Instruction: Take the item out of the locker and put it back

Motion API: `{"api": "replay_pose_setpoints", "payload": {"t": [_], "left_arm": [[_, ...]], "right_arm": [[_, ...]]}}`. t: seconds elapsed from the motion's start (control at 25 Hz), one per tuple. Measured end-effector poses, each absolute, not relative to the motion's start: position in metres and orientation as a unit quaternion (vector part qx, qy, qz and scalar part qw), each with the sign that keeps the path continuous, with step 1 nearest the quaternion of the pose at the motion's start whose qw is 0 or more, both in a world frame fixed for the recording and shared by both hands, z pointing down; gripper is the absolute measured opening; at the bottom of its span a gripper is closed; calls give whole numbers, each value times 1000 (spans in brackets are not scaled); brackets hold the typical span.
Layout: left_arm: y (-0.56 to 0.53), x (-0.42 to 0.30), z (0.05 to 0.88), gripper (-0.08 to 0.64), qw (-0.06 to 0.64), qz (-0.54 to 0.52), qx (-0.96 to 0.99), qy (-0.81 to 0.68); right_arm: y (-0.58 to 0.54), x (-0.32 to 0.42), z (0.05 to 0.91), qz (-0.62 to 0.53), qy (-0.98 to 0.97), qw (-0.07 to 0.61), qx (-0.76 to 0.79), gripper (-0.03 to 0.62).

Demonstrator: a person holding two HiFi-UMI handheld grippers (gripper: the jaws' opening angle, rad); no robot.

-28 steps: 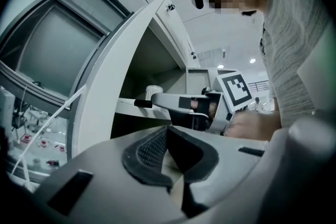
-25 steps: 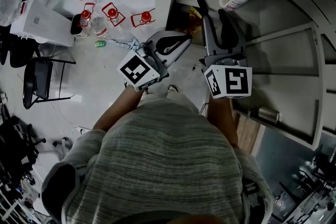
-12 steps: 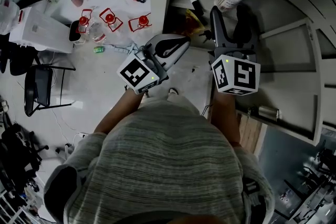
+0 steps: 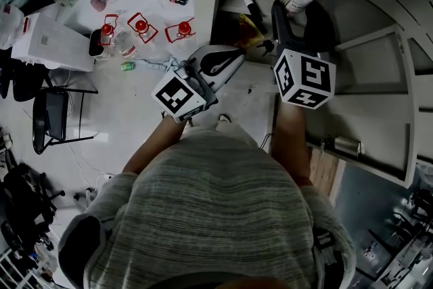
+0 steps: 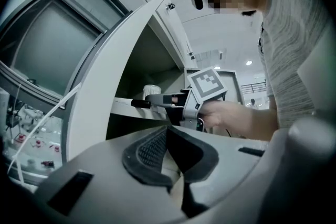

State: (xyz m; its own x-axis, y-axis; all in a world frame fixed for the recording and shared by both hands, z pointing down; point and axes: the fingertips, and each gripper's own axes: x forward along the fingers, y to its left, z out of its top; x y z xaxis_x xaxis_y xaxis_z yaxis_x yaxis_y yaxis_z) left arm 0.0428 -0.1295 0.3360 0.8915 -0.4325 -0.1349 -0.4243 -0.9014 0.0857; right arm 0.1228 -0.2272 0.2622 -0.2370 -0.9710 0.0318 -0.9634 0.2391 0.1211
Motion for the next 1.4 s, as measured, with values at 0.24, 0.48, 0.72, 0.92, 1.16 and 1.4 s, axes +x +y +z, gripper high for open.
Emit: {"api": "replay_pose_setpoints", "payload": {"t": [0.24, 0.48, 0.72, 0.92, 1.16, 1.4], "left_arm": [[-130, 41, 341, 7, 32, -65, 973, -219], [-133, 42, 337, 6, 28, -73, 972, -221], [-132, 43, 335, 6, 26, -75, 972, -219], [-130, 44, 329, 6, 21, -87, 971, -221], [-125, 43, 335, 6, 25, -67, 974, -217], [-126, 44, 324, 6, 18, -90, 971, -219]], "right_arm": [[-235, 124, 275, -22, -781, 73, 619, 264], [-236, 127, 276, -21, -780, 73, 621, 250], [-234, 127, 275, -16, -783, 59, 619, 246], [-226, 124, 263, -31, -789, 28, 613, 244], [-206, 114, 241, -53, -799, -2, 599, 244], [-181, 106, 218, -82, -803, -25, 589, 244]]}}
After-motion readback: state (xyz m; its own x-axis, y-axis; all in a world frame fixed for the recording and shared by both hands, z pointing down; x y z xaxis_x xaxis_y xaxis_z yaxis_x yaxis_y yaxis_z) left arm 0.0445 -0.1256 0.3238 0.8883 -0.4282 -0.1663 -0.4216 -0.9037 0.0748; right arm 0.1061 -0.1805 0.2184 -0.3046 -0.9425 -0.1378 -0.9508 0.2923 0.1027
